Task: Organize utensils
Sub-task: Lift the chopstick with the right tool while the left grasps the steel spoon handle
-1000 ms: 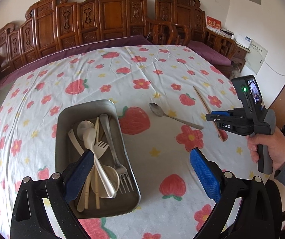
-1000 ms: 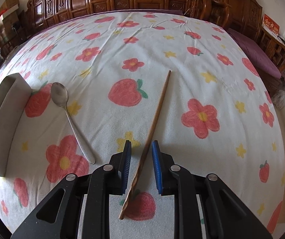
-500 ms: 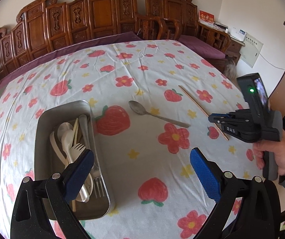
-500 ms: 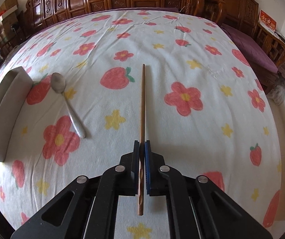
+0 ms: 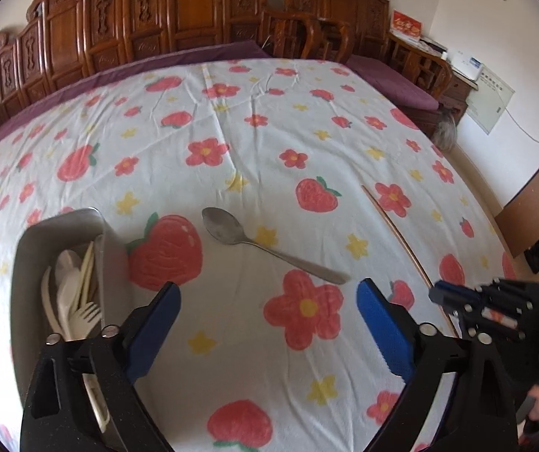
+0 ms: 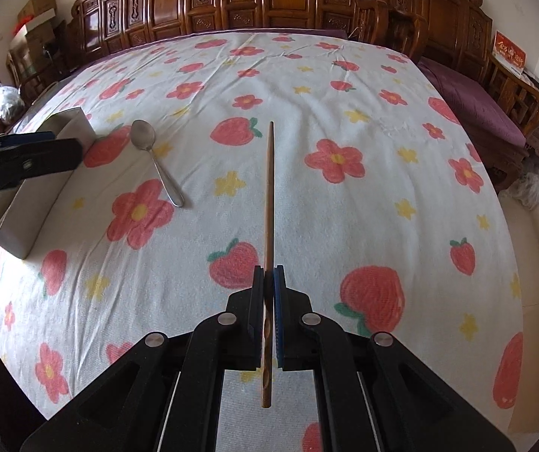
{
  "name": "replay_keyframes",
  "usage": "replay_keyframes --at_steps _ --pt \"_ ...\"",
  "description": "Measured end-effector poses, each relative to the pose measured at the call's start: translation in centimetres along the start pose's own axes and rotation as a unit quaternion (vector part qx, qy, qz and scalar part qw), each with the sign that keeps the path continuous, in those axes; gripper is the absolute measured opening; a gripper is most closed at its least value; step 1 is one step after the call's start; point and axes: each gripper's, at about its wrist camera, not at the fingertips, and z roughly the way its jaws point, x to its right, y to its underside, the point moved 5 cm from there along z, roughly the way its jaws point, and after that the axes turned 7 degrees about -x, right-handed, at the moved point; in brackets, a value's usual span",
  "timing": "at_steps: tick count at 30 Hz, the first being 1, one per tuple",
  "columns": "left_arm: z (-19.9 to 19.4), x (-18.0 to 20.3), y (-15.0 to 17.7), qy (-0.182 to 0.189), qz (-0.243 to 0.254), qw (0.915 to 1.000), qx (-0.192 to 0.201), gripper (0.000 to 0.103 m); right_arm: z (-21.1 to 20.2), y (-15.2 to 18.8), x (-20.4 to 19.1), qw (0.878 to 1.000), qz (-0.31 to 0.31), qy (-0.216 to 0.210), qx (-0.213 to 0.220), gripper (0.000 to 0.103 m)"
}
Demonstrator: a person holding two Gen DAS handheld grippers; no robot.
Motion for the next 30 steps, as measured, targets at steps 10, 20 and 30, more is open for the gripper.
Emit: replay_keyframes --at_steps 10,20,30 --pt "5.0 -1.7 -3.4 -0.021 -0.066 0.9965 -0.047 0.078 0.0 -0.2 1.1 1.000 0.010 -0.012 0.002 0.006" --pt "7.2 -4.2 -4.9 -0.040 -0.098 0.9924 -0.063 0.068 0.0 -0.3 1.6 1.000 0.018 -0.021 0.003 0.006" --pt "7.9 -4.1 -5.3 -0.032 -0.084 0.9938 -0.065 0.039 0.4 -0.2 1.9 0.999 0.026 -0.027 0.000 0.006"
